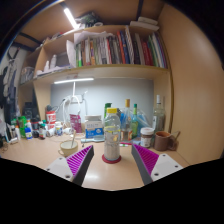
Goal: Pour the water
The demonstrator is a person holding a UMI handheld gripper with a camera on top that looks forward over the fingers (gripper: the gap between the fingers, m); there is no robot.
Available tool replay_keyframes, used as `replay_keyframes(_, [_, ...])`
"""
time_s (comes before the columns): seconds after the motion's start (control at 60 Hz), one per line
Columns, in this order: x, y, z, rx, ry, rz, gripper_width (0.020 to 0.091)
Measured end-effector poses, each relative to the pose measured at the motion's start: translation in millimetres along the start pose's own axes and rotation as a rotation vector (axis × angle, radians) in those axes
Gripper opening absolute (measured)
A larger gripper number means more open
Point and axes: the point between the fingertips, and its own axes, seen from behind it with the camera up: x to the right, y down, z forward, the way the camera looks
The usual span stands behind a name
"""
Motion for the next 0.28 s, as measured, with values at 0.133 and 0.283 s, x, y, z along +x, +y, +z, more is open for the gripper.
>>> replay_keyframes(0.133, [-5.3,0.0,-56.6,0.014,0.014,0.02,0.0839])
replay_keyframes(0.283, [0.7,-0.2,-101.2,0.033,0.038,0.015,0.0843])
